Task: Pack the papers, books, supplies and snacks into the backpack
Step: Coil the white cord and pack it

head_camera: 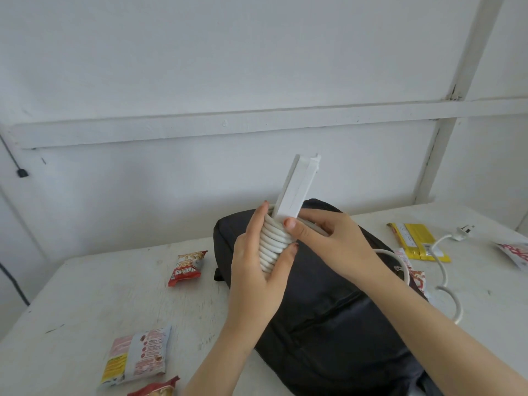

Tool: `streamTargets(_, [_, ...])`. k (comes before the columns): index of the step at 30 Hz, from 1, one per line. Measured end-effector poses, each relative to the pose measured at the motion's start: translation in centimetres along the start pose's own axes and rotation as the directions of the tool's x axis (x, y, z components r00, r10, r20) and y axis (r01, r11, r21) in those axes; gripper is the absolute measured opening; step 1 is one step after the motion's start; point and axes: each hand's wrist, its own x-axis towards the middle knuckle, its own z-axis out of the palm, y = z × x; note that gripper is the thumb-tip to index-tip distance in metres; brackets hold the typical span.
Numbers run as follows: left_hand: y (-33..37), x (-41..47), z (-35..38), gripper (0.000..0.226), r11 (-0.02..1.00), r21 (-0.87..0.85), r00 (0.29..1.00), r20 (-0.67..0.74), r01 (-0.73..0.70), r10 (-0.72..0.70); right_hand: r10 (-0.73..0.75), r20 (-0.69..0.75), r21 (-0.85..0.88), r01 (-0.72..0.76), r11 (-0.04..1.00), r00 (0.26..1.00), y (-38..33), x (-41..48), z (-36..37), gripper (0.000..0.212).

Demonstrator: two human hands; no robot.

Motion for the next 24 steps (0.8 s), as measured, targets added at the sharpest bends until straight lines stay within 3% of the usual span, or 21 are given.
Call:
streamTargets(5, [-0.4, 1.9, -0.9, 0.061, 0.994, -0.052, 0.992, -0.076, 0.095, -0.099, 0.067, -0.06, -0.05, -0.07, 0.996, 0.996, 1.4, -0.6, 0.0, 0.022])
streamTargets(10, [-1.5, 1.8, -0.9, 0.067, 0.985, 0.169, 0.999, -0.024, 0.032, -0.028, 0.073, -0.116, -0.253, -0.101, 0.962, 0.991, 1.9, -1.1, 0.4, 0.033])
streamTargets(19, [-2.6, 1.8, -0.7, 0.066, 0.984, 0.17, 0.997, -0.065, 0.054, -0.044, 0.025, -0.071, -0.421, -0.052, 0.905, 0.997, 0.7, -2.3, -0.8, 0.034])
streamTargets(24, [-4.3, 3.0, -2.0, 0.064, 0.974, 0.18, 0.988, -0.093, 0.139, -0.124, -0.113, -0.073, -0.561, 0.053, 0.826, 0.991, -0.7, -4.5, -2.2, 0.018])
